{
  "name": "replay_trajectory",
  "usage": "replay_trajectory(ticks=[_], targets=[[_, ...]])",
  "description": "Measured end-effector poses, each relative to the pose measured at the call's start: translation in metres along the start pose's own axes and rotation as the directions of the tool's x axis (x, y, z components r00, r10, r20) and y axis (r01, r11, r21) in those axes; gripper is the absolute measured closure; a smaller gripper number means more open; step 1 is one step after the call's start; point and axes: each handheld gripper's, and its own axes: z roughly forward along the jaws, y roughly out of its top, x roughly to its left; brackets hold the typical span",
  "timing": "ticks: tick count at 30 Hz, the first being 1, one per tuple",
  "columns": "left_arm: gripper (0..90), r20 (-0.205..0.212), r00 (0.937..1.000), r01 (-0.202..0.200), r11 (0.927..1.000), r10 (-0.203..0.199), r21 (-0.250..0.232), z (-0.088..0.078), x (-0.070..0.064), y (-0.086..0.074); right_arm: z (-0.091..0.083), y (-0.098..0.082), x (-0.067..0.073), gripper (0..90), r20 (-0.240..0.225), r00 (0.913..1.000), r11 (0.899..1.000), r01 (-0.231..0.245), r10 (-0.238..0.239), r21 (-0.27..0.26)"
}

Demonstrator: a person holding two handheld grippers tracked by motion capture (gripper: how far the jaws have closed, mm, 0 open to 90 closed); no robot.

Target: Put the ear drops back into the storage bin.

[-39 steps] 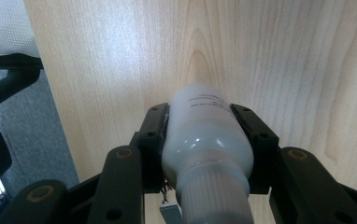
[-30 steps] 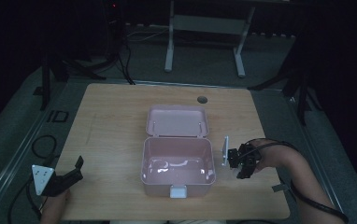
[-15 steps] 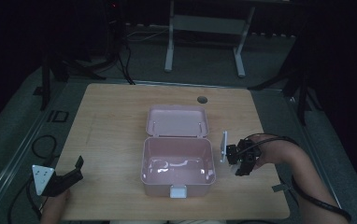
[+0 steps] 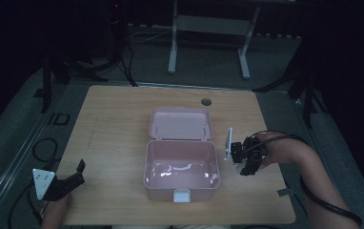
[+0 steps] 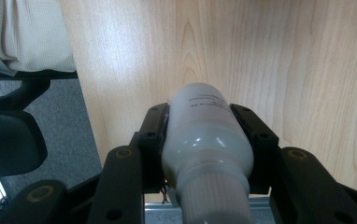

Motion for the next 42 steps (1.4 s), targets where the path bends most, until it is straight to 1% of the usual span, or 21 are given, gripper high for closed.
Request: replay_trajectory(ticks=[10, 11, 17, 30, 33, 38, 42], targets=[[2.0, 0.0, 1.0, -0.004, 1.0, 0.004, 0.001, 0.0, 0.0, 0.0, -0.013, 0.005, 0.003, 59.5, 0.009, 1.0, 1.0, 0.003, -0.003, -0.014], [2.0, -0.001, 1.0, -0.004, 1.0, 0.004, 0.0, 0.0, 0.0, 0.0, -0.015, 0.006, 0.004, 59.5, 0.017, 0.9998, 1.0, 0.009, -0.009, -0.012], [2.0, -0.001, 1.0, -0.003, 1.0, 0.003, 0.0, 0.0, 0.0, 0.0, -0.019, 0.012, 0.004, 59.5, 0.011, 0.9998, 1.0, 0.015, -0.015, -0.016], [2.0, 0.001, 1.0, 0.001, 1.0, -0.001, 0.0, 0.0, 0.0, 0.0, -0.034, 0.043, 0.001, 59.5, 0.026, 0.9987, 0.999, 0.044, -0.043, -0.029], [2.0, 0.001, 1.0, 0.001, 1.0, -0.001, 0.001, 0.0, 0.001, 0.0, -0.035, 0.05, 0.001, 59.5, 0.023, 0.9987, 0.999, 0.046, -0.045, -0.028], [2.0, 0.001, 1.0, 0.002, 1.0, -0.002, 0.002, 0.0, 0.001, 0.0, -0.037, 0.062, 0.002, 59.5, 0.024, 0.9976, 0.997, 0.065, -0.064, -0.033], [2.0, 0.0, 1.0, 0.002, 1.0, -0.002, 0.001, 0.0, 0.001, 0.0, -0.035, 0.071, 0.002, 59.5, 0.023, 0.9964, 0.996, 0.082, -0.082, -0.035]])
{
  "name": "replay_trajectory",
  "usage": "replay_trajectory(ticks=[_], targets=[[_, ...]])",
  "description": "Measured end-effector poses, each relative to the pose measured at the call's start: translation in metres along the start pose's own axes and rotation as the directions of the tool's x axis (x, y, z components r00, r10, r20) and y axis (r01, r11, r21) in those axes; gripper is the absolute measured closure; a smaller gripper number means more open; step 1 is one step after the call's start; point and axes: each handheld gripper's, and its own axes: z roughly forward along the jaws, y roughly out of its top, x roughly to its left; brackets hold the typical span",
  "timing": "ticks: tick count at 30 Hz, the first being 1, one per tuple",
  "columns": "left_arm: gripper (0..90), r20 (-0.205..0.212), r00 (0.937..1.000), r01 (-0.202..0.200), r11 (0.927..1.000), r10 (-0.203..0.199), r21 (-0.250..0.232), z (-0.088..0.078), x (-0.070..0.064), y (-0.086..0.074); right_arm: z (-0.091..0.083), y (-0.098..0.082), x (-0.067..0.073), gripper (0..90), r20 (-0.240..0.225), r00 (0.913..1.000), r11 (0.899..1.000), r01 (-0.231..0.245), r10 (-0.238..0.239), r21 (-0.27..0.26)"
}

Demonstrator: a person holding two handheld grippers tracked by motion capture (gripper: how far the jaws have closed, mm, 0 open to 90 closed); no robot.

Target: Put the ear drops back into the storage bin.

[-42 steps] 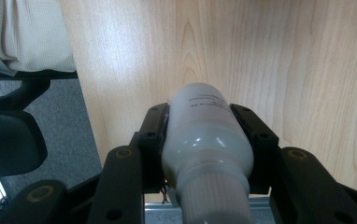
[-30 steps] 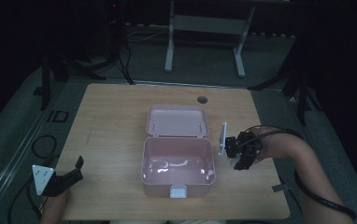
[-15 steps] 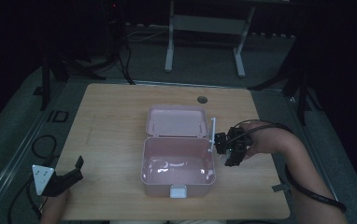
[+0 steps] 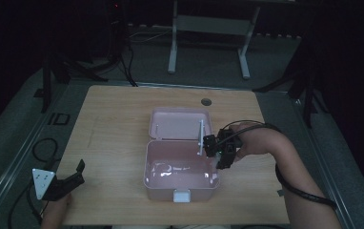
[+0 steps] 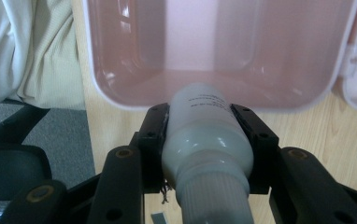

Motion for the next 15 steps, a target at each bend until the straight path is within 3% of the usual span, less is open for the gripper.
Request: replay_trajectory(ticks=[15], targets=[[2.0, 0.003, 1.0, 0.003, 1.0, -0.003, -0.002, 0.0, 0.0, 0.0, 0.024, 0.03, 0.0, 59.5, -0.039, 0.9976, 0.998, 0.058, -0.057, 0.007]])
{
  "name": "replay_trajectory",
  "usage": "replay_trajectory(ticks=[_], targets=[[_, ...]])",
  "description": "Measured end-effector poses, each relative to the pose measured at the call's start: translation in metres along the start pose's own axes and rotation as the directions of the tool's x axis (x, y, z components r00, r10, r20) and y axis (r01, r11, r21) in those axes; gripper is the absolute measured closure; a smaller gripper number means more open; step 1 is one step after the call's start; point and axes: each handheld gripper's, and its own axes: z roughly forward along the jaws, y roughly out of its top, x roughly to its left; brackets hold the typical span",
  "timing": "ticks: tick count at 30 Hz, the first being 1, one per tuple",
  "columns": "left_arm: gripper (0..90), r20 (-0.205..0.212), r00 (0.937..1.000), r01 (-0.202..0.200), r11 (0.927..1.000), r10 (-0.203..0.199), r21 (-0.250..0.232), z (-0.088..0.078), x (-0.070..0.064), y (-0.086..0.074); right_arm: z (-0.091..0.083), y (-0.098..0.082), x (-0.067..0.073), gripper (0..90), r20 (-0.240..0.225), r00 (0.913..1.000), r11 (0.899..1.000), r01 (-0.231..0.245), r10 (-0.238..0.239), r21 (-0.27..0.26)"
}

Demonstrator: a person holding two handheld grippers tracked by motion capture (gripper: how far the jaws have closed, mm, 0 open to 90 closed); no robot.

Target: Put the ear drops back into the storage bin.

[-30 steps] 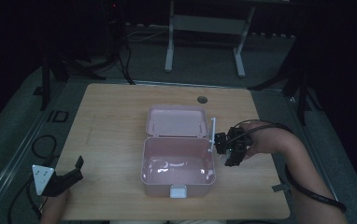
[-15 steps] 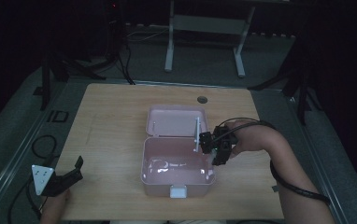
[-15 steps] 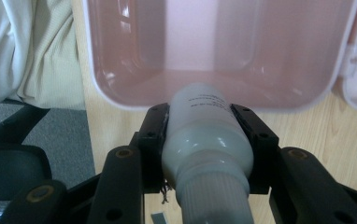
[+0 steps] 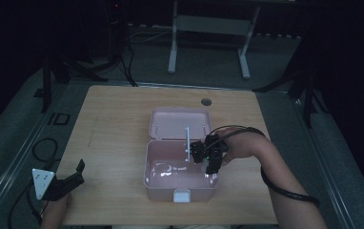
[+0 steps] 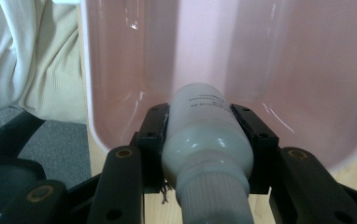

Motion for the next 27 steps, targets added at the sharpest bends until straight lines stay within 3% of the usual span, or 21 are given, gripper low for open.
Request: replay_trajectory(ticks=[4, 10, 27], targets=[[2.0, 0.001, 1.0, -0.002, 1.0, 0.002, 0.001, 0.0, 0.0, 0.0, 0.009, 0.006, 0.0, 59.5, -0.014, 0.9998, 1.0, 0.011, -0.01, 0.001], [2.0, 0.002, 1.0, 0.0, 1.0, 0.0, 0.0, 0.0, 0.0, 0.0, 0.029, 0.011, -0.002, 59.4, -0.023, 0.9995, 0.998, 0.022, -0.021, 0.054], [2.0, 0.0, 1.0, 0.001, 1.0, -0.001, 0.0, 0.0, 0.0, 0.0, 0.062, 0.025, -0.004, 59.4, -0.033, 0.997, 0.996, 0.071, -0.07, 0.058]])
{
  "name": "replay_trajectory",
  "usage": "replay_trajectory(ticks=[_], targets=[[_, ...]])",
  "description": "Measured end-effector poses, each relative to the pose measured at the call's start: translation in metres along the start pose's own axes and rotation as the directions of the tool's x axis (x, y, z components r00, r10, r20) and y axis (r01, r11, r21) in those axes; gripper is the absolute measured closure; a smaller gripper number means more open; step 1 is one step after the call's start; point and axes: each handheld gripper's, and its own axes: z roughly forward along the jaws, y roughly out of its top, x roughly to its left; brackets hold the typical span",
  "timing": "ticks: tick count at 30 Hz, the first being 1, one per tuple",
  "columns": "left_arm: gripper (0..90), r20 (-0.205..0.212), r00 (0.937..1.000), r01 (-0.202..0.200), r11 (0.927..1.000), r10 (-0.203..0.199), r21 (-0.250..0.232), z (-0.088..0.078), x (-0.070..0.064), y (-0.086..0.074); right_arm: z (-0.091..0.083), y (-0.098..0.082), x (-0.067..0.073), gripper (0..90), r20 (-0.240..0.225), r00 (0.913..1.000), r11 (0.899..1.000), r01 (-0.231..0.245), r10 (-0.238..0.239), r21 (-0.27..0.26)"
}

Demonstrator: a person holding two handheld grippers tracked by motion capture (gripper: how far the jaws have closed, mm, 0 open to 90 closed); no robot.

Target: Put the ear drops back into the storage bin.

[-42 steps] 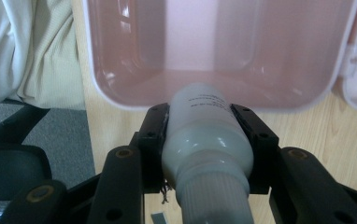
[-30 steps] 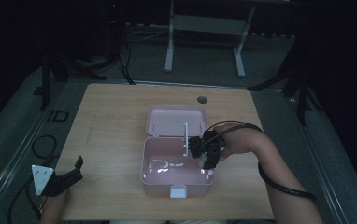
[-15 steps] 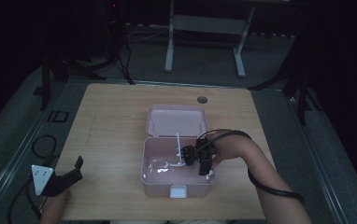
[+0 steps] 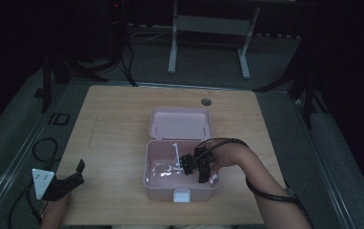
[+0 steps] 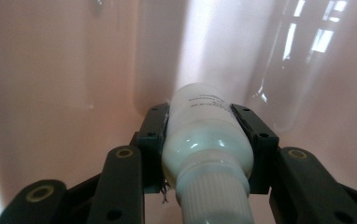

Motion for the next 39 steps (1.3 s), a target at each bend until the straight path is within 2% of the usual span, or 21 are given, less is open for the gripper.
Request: replay_trajectory(ticks=[4, 6, 16, 25, 27, 29, 33, 39], targets=[[2.0, 0.0, 1.0, 0.0, 1.0, 0.0, 0.0, 0.0, 0.0, 0.0, 0.008, 0.004, 0.001, 59.4, -0.01, 0.9995, 0.999, 0.028, -0.028, 0.015], [2.0, 0.001, 1.0, 0.0, 1.0, 0.0, 0.0, 0.0, 0.0, 0.0, 0.014, 0.006, 0.001, 59.4, -0.021, 0.9994, 0.999, 0.028, -0.028, 0.024], [2.0, 0.001, 1.0, 0.0, 1.0, 0.0, 0.0, 0.0, 0.0, 0.0, 0.033, 0.005, -0.006, 59.4, -0.049, 0.9987, 0.998, -0.01, 0.013, 0.056], [2.0, 0.003, 1.0, -0.008, 1.0, 0.008, 0.001, 0.0, -0.001, 0.0, 0.042, 0.005, -0.01, 59.4, -0.023, 0.9986, 0.996, -0.046, 0.048, 0.076], [2.0, 0.005, 0.9999, -0.016, 0.9999, 0.016, 0.002, 0.0, -0.002, 0.0, 0.045, 0.005, -0.01, 59.3, -0.009, 0.9993, 0.996, -0.034, 0.035, 0.087], [2.0, 0.004, 0.9999, -0.015, 0.9999, 0.015, 0.001, 0.0, -0.001, 0.0, 0.046, 0.005, -0.011, 59.3, -0.013, 0.9985, 0.996, -0.052, 0.053, 0.073], [2.0, 0.003, 1.0, -0.004, 1.0, 0.004, -0.001, 0.0, 0.0, 0.0, 0.05, 0.005, -0.011, 59.2, -0.015, 0.9992, 0.996, -0.036, 0.037, 0.088], [2.0, 0.003, 1.0, -0.006, 1.0, 0.006, -0.002, 0.0, -0.001, 0.0, 0.049, 0.005, -0.011, 58.0, -0.029, 0.9986, 0.996, -0.043, 0.045, 0.078]])
